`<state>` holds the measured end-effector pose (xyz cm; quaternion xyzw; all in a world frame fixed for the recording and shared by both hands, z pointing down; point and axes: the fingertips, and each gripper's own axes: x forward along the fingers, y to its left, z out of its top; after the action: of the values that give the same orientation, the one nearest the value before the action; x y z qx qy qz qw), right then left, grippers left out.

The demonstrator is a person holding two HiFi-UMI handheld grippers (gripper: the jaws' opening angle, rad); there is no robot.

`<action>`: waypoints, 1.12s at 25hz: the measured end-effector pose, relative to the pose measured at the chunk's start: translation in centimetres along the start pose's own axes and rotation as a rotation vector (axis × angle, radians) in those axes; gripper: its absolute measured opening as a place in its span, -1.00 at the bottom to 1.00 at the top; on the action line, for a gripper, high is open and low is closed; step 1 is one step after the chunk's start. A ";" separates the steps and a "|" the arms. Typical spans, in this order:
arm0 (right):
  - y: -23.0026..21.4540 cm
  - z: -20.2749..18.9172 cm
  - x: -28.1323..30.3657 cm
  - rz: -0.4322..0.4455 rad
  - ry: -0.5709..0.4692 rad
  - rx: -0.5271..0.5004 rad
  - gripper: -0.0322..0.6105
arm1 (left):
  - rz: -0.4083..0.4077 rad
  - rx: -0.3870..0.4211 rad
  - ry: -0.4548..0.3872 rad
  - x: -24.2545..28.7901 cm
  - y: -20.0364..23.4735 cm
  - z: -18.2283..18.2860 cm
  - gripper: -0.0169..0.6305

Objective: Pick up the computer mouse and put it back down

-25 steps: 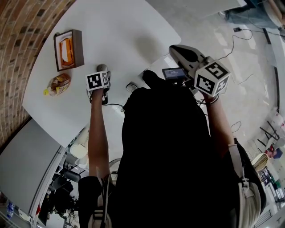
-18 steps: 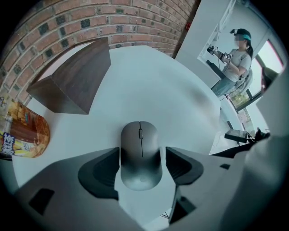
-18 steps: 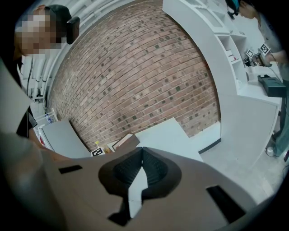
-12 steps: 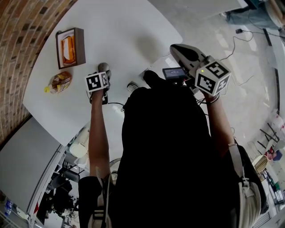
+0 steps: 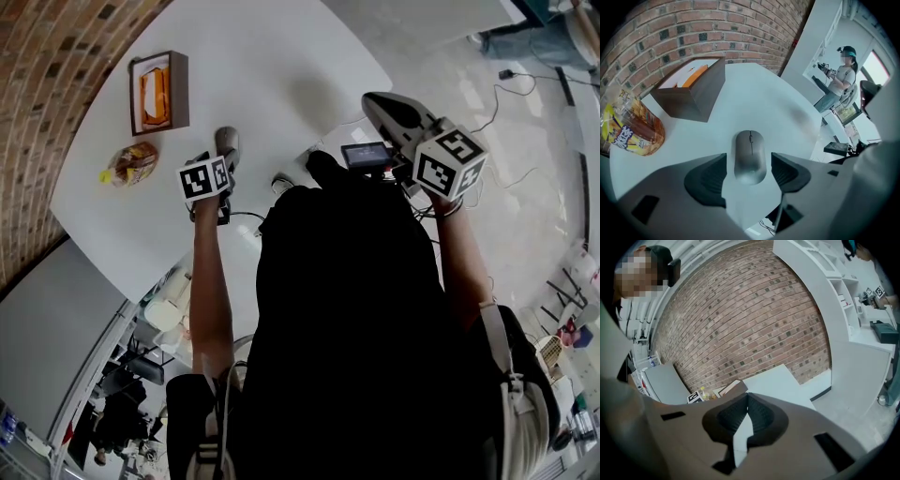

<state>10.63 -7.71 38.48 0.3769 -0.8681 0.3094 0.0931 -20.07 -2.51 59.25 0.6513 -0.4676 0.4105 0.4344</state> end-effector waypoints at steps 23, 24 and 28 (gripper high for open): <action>11.0 -2.5 5.8 0.156 0.070 -0.082 -0.85 | -0.058 -0.063 -0.261 -10.5 1.9 -4.6 -0.76; 11.6 -2.7 6.2 0.167 0.075 -0.088 -0.85 | -0.059 -0.067 -0.276 -11.1 2.1 -4.8 -0.78; 13.9 -3.6 7.4 0.209 0.098 -0.107 -0.85 | -0.066 -0.102 -0.346 -13.5 2.7 -5.6 -0.84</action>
<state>-4.69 -2.61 37.79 0.2635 -0.9123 0.2887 0.1227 -26.45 5.72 48.60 0.7044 -0.5340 0.2533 0.3931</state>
